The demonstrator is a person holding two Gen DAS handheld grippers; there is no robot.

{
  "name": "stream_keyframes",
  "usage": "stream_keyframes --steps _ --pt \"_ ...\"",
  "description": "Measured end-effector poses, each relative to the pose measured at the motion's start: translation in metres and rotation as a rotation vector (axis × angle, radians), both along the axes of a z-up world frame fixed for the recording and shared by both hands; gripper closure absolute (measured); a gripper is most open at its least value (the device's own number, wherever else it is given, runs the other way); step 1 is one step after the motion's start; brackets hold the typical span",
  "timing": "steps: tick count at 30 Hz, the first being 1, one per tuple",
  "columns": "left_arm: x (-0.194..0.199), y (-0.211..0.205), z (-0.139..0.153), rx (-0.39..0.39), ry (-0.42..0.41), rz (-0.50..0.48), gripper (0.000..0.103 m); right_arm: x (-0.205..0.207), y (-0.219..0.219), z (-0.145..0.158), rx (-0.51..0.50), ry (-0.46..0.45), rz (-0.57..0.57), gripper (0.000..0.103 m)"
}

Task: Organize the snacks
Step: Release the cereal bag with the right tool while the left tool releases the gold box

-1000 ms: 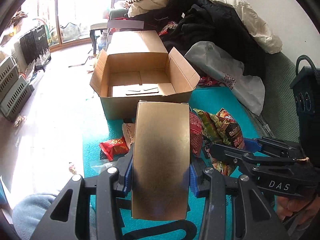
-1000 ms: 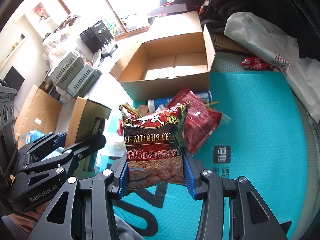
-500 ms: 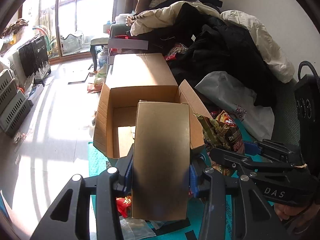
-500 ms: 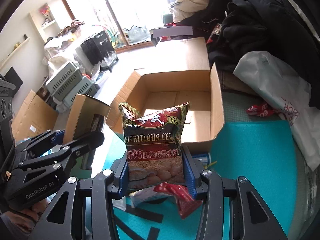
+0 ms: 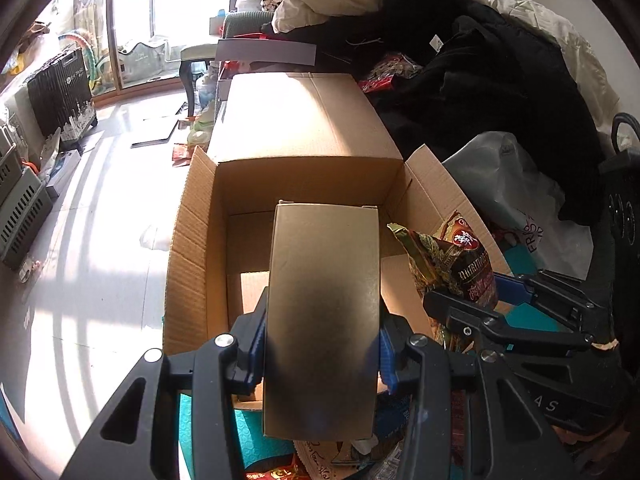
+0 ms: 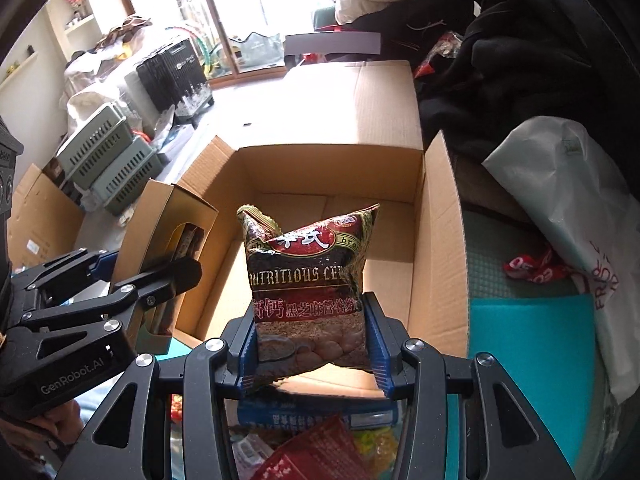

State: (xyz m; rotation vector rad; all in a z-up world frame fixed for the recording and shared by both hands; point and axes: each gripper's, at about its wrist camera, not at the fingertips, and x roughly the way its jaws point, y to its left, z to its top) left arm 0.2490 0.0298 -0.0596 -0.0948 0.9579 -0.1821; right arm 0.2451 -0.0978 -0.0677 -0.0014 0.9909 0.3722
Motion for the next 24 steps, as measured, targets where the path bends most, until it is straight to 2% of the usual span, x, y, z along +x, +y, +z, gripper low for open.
stream_keyframes --steps 5,10,12,15,17,20,24 --pt "0.009 -0.005 -0.02 0.052 0.028 -0.015 0.06 0.017 0.002 -0.028 -0.025 0.057 -0.031 0.056" --pt "0.012 -0.004 -0.036 0.072 0.082 0.002 0.06 0.018 0.002 -0.035 -0.068 0.067 -0.052 0.055" --pt "0.012 -0.002 -0.041 0.086 0.101 0.022 0.06 0.018 0.003 -0.034 -0.094 0.061 -0.057 0.04" --pt "0.013 0.002 -0.045 0.072 0.125 0.032 0.059 0.013 0.002 -0.029 -0.111 0.038 -0.069 0.029" --pt "0.014 0.004 -0.045 0.075 0.138 0.041 0.059 0.011 0.0 -0.027 -0.135 0.025 -0.089 0.014" --pt "0.012 0.005 -0.038 0.074 0.132 0.052 0.059 0.007 -0.003 -0.023 -0.137 0.017 -0.1 0.012" --pt "0.009 0.003 -0.022 0.104 0.08 0.072 0.059 0.004 -0.003 -0.019 -0.145 0.036 -0.109 0.008"
